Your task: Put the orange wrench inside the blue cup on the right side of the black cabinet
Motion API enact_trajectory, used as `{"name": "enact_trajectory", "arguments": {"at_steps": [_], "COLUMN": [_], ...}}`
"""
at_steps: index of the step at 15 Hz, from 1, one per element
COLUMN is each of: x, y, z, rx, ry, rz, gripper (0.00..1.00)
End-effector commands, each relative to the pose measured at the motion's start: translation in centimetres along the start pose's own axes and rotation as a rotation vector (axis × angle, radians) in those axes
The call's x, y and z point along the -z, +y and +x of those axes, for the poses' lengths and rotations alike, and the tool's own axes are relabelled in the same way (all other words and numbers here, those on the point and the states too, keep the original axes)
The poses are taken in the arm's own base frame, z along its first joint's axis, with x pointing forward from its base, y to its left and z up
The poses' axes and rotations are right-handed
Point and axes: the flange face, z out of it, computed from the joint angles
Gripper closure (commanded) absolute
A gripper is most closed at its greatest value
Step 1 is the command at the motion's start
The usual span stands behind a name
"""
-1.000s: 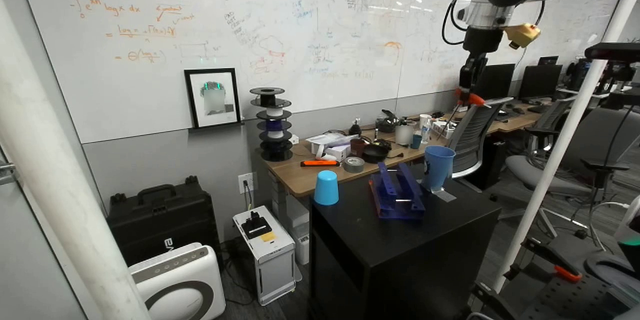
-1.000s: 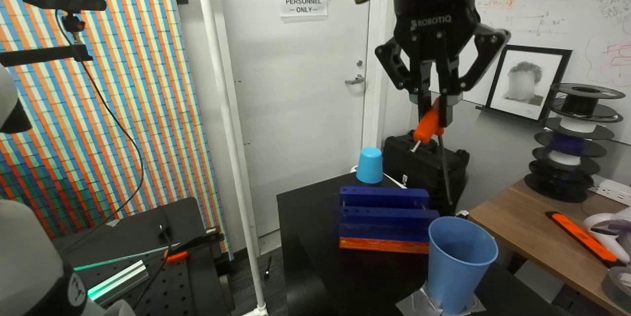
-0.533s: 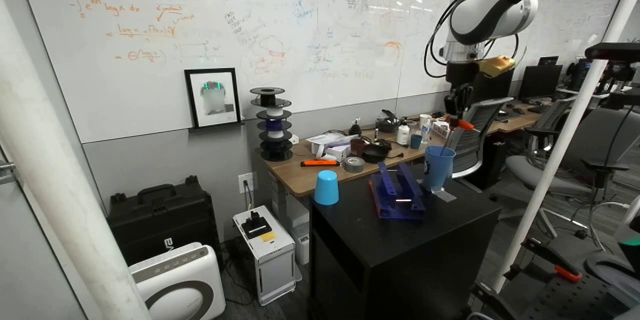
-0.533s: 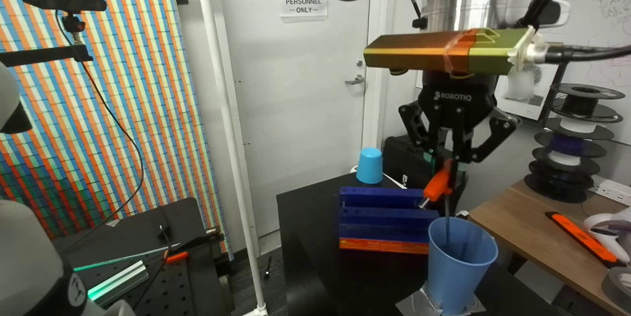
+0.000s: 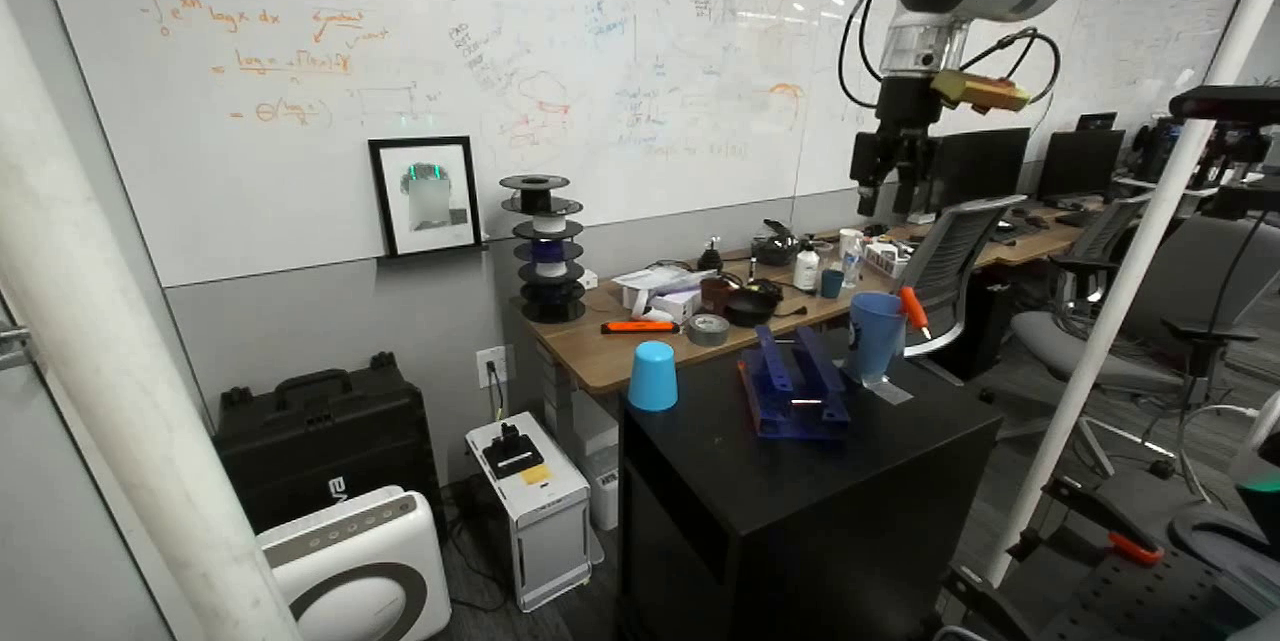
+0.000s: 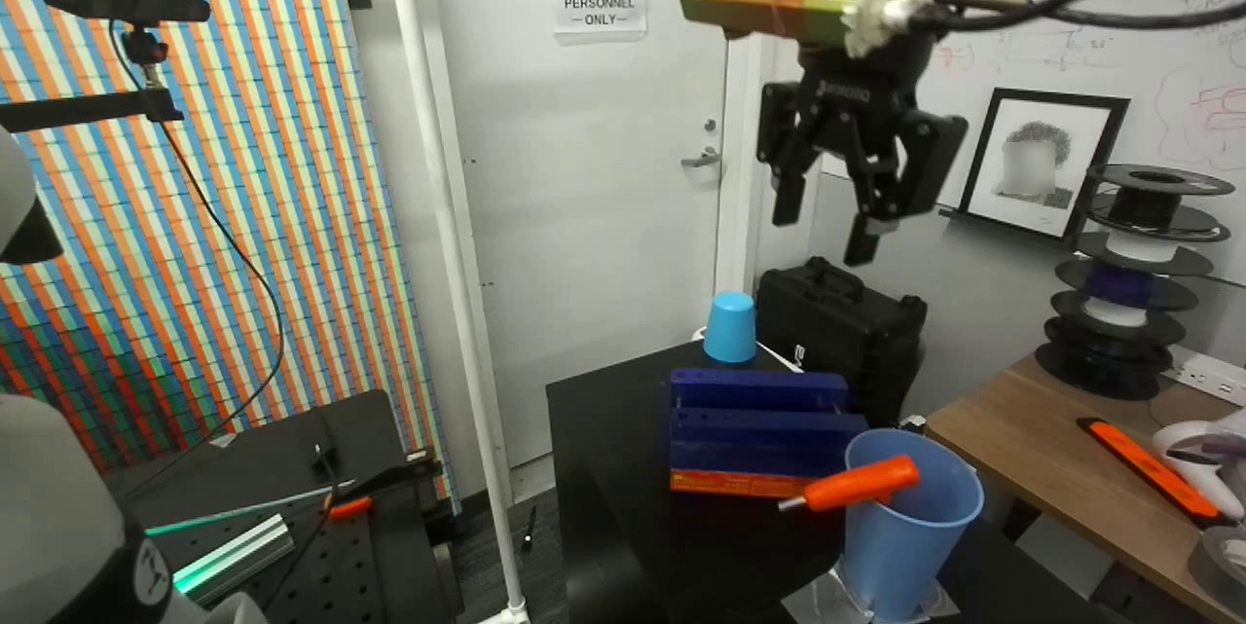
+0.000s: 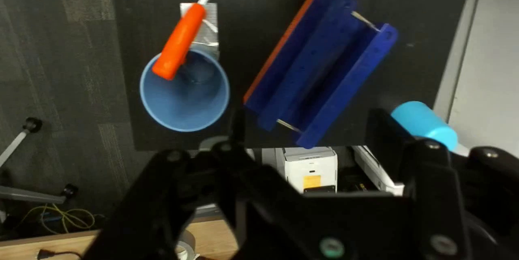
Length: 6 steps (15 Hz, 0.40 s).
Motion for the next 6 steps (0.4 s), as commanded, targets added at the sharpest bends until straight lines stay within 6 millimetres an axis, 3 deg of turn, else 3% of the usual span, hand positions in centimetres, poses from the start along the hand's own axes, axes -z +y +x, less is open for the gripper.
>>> {"name": "enact_trajectory", "arguments": {"at_steps": [1, 3, 5, 6], "x": [4.3, 5.1, 4.4, 4.7], "y": [-4.9, -7.0, -7.9, -7.3], "z": [-3.9, -5.2, -6.0, -4.7], "rx": [-0.15, -0.255, -0.366, -0.275], "ry": [0.038, 0.035, 0.029, 0.025], "rz": [0.122, 0.166, 0.177, 0.149], "gripper": [0.0, 0.0, 0.0, 0.0]}}
